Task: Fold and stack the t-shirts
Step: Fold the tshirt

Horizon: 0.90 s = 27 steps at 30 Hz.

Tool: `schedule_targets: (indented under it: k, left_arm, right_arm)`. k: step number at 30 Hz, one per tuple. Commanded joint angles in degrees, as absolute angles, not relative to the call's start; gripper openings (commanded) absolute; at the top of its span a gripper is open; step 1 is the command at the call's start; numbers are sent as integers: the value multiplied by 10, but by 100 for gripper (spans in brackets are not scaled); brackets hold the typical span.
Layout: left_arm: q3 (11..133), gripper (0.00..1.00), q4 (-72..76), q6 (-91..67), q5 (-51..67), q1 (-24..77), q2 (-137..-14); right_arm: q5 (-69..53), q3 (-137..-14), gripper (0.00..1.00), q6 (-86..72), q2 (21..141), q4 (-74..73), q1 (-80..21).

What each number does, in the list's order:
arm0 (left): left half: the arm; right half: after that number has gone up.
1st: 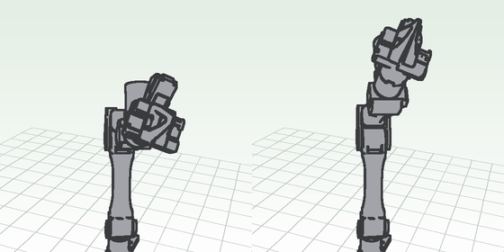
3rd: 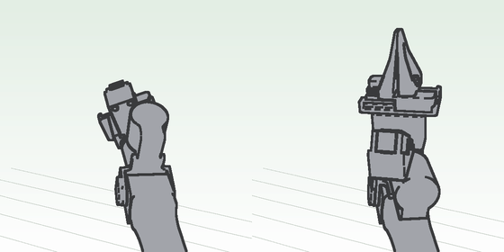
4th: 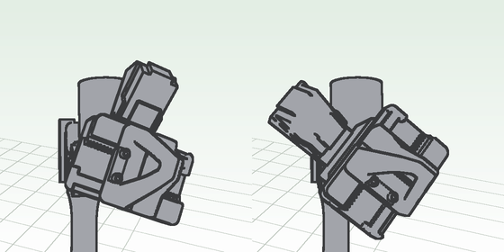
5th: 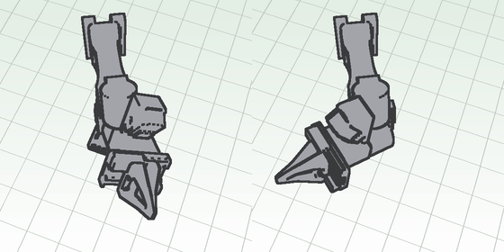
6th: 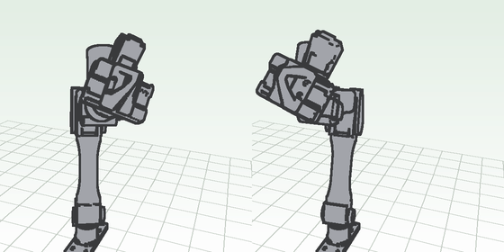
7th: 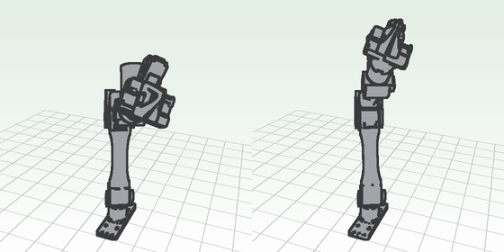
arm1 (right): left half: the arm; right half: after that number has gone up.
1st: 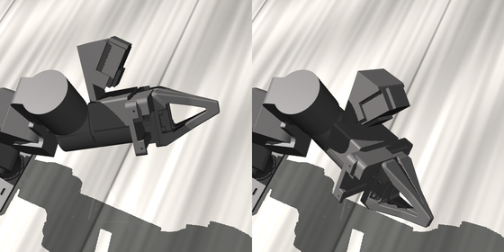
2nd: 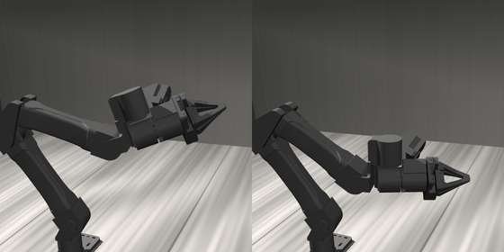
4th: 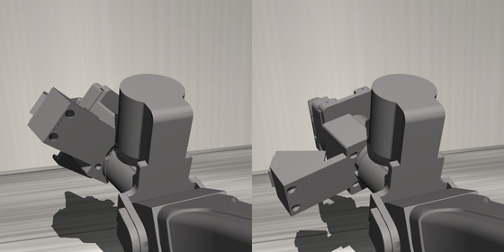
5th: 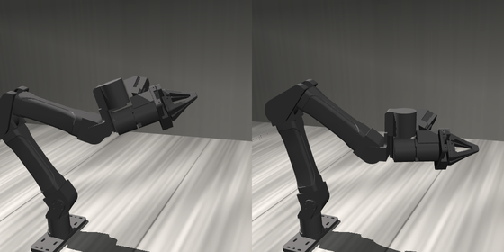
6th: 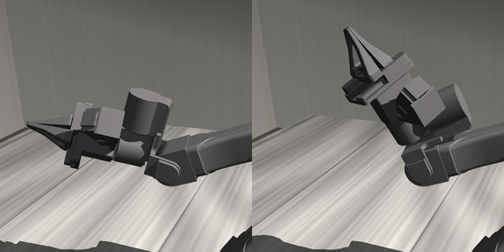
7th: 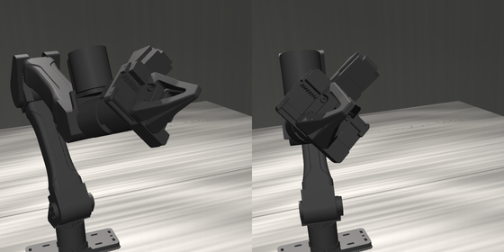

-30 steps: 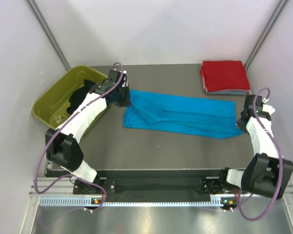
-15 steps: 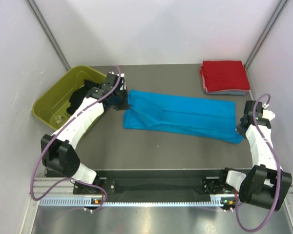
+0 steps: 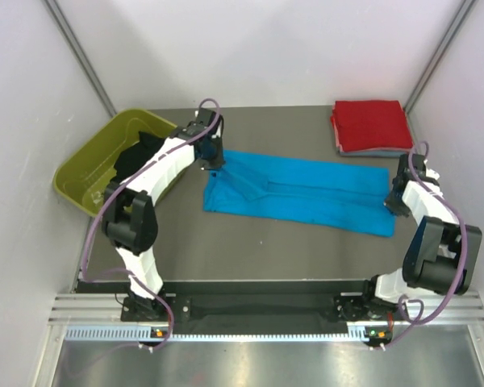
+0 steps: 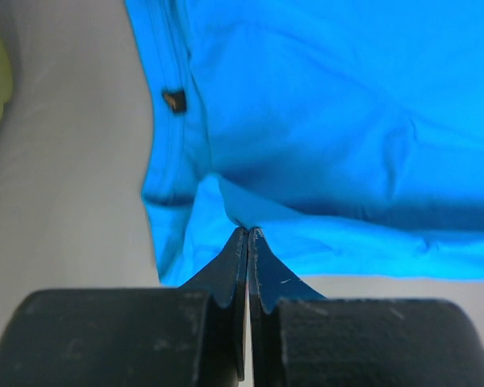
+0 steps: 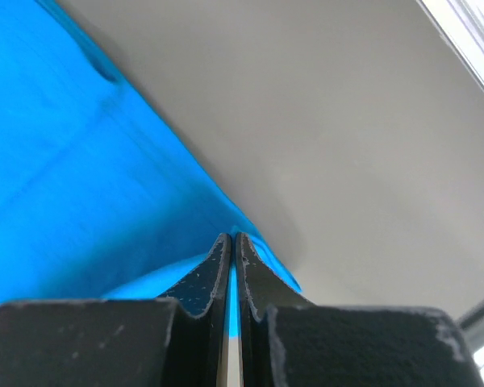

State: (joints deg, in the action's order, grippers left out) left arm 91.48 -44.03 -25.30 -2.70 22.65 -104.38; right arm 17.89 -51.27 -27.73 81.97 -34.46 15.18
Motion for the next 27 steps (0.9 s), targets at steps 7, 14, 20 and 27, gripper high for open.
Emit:
schedule_targets:
  k: [7, 14, 20, 27]
  left_arm:
    - [1007, 0, -485, -238, -86, 220, -1116]
    - [1031, 0, -488, -231, -93, 213, -1141]
    - [1051, 0, -481, -228, -86, 212, -1162]
    - [1067, 0, -489, -231, -85, 211, -1184]
  right_arm:
    - [172, -603, 0, -236, 912, -293, 135]
    - [168, -633, 0, -239, 955, -290, 130]
    - [174, -649, 1, -242, 969, -289, 129]
    - [177, -659, 3, -241, 985, -291, 129]
